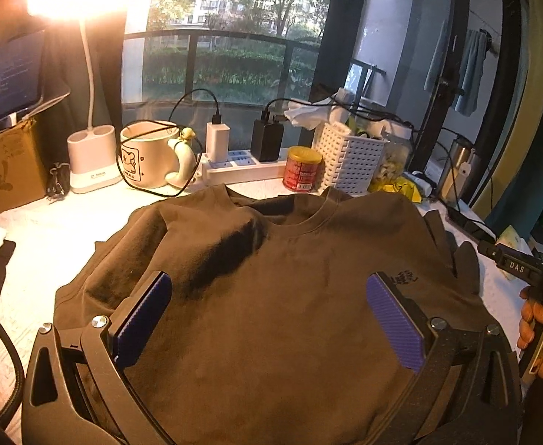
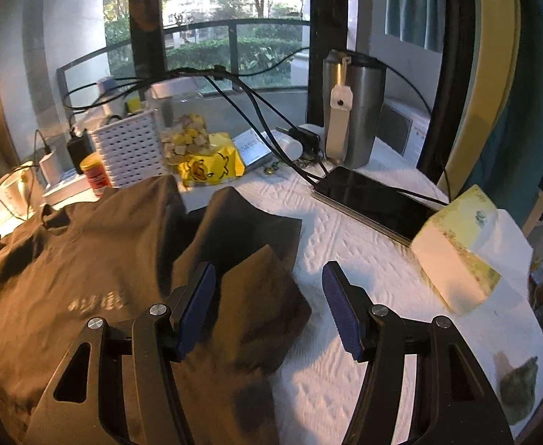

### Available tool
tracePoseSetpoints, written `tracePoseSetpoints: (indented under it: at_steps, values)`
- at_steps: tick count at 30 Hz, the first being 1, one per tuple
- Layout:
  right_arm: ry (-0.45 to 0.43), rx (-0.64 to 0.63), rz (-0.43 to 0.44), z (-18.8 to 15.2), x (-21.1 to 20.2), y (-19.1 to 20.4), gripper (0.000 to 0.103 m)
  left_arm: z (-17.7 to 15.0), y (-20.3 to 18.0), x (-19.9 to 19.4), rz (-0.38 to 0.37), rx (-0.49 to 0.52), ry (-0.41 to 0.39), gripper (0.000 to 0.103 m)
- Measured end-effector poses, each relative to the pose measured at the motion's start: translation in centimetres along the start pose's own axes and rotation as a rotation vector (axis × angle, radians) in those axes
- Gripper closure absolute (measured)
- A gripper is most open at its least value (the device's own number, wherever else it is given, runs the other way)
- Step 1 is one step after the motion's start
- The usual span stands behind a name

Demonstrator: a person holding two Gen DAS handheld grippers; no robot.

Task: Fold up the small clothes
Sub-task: 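Grasp the brown shirt's sleeve cuff with the right gripper and lift it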

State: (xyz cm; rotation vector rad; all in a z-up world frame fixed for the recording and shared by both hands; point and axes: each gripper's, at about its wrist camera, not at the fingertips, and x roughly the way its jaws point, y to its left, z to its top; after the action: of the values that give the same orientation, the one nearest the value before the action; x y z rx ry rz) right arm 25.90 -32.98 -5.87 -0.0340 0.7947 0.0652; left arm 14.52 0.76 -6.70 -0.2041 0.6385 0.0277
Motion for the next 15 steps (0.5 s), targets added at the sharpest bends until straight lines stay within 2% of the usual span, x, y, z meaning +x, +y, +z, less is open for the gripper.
tracePoseSetpoints:
  at_steps: [9, 11, 15]
  values:
    - [0.188, 0.107, 0.123, 0.3, 5.5, -1.1, 0.039, 0.3, 0.3, 2.2, 0.016, 0.003, 0.043, 0.000]
    - [0.212, 0.132, 0.130, 0.2, 6.3, -1.4, 0.039, 0.4, 0.3, 2.6, 0.015, 0.003, 0.050, 0.000]
    - [0.206, 0.128, 0.126, 0.7, 6.9, -1.5, 0.039, 0.3, 0.3, 3.0, 0.011, 0.010, 0.063, 0.000]
